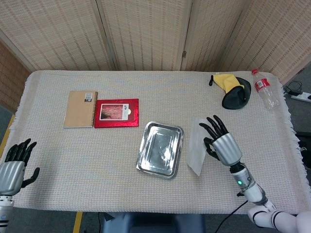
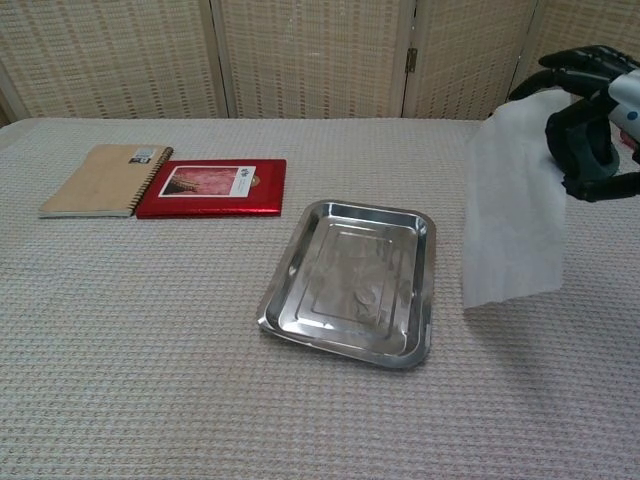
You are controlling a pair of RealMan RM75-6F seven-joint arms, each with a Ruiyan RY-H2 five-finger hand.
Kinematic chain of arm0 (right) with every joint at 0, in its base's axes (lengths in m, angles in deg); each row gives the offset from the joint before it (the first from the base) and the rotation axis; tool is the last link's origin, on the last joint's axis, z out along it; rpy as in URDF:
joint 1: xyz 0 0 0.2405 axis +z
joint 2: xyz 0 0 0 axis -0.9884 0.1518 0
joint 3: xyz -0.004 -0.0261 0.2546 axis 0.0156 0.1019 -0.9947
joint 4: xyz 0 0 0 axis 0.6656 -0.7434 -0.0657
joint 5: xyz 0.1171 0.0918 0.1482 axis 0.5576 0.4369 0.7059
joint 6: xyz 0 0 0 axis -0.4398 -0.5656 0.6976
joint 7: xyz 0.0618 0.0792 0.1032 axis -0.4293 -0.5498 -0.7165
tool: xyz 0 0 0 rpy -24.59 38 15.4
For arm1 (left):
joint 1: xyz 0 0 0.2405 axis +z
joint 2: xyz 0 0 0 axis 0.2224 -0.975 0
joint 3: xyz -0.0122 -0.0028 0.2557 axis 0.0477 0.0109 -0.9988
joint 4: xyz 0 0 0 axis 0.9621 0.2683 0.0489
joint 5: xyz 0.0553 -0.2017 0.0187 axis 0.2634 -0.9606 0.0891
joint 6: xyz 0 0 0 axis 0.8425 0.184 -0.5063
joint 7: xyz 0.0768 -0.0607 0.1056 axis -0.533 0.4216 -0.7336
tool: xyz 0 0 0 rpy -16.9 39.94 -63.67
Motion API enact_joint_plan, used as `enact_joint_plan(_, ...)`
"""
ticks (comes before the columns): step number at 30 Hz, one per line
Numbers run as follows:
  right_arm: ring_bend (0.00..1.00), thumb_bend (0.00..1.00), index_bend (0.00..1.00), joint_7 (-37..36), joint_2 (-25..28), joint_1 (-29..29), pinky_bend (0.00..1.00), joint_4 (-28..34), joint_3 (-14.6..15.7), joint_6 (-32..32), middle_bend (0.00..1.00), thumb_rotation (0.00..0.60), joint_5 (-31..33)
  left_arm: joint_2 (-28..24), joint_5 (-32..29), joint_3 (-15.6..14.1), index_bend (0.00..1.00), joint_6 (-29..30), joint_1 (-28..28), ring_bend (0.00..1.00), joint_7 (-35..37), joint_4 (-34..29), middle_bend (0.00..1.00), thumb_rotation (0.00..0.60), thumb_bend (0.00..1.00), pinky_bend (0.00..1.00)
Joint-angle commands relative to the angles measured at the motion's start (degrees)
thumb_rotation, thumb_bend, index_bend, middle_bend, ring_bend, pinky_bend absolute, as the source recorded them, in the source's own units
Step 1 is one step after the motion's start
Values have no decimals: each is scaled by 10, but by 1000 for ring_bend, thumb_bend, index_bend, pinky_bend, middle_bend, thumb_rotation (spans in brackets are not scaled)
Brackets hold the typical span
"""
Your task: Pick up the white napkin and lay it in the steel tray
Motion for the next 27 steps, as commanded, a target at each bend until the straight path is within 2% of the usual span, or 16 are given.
enact_joint_plan(1, 73, 693, 692, 4, -5, 16, 0, 22, -14, 6, 234, 600, 2, -2, -2, 1, 0, -1, 0, 0, 4, 0, 0, 600, 470, 0)
enact_joint_plan(5, 74, 692, 692, 1, -11, 29, 0, 38, -25, 15, 234, 600, 8, -3, -5, 2, 0, -5, -1, 0, 11, 2, 0, 600, 470, 0)
enact_joint_plan(10, 78, 692, 692, -15, -28, 43, 0, 36, -22, 58, 234, 600, 22, -4, -10, 4, 0, -10, -3, 0, 20, 5, 0, 600, 469, 0)
enact_joint_plan(21, 83, 693, 680, -66, -95, 81, 0, -81, 25, 186, 224, 600, 30, -6, -21, 6, 0, -23, -6, 0, 26, 9, 0, 600, 470, 0)
enact_joint_plan(27, 80, 692, 664, -74, -109, 87, 0, -108, 36, 209, 211, 600, 31, -8, -21, 4, 0, -28, -7, 0, 31, 6, 0, 600, 470, 0)
